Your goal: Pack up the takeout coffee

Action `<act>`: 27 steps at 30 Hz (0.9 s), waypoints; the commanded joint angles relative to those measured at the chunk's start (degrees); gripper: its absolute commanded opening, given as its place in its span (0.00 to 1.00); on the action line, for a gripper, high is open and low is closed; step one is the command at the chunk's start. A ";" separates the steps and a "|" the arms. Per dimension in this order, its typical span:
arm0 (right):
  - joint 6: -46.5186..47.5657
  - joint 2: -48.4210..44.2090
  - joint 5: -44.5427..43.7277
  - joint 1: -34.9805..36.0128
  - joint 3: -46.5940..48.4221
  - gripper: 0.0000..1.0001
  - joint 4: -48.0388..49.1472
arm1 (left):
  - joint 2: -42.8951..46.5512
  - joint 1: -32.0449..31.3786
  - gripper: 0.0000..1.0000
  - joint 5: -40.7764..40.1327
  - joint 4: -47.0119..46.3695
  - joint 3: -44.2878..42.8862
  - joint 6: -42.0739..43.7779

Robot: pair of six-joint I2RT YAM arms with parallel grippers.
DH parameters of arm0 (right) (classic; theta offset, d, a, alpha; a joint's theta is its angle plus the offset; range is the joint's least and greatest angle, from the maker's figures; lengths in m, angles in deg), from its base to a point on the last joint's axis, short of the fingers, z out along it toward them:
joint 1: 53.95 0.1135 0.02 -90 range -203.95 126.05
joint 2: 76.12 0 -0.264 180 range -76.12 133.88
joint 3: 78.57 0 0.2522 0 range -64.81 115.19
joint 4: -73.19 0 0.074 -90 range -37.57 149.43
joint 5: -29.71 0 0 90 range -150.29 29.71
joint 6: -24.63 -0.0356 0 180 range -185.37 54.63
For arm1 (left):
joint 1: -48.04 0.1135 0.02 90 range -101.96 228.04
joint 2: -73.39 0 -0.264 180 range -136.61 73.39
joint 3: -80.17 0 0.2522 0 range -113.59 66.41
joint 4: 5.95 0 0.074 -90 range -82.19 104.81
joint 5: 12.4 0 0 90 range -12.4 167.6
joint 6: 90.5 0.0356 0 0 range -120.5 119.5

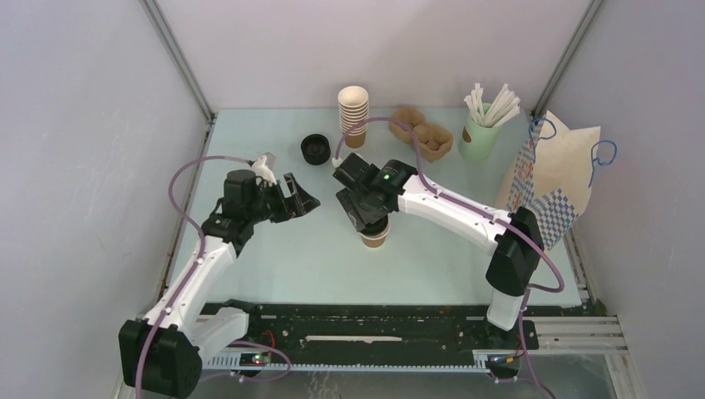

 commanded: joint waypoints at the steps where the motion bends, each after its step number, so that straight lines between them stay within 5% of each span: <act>1: 0.56 1.21 -1.15 -0.71 -0.29 0.73 1.91 | -0.56 -0.15 0.87 1.14 -2.44 0.26 1.69; 27: 0.56 2.56 0.26 -1.88 -2.63 0.74 3.17 | -2.44 -0.18 0.87 1.67 -3.59 0.36 2.20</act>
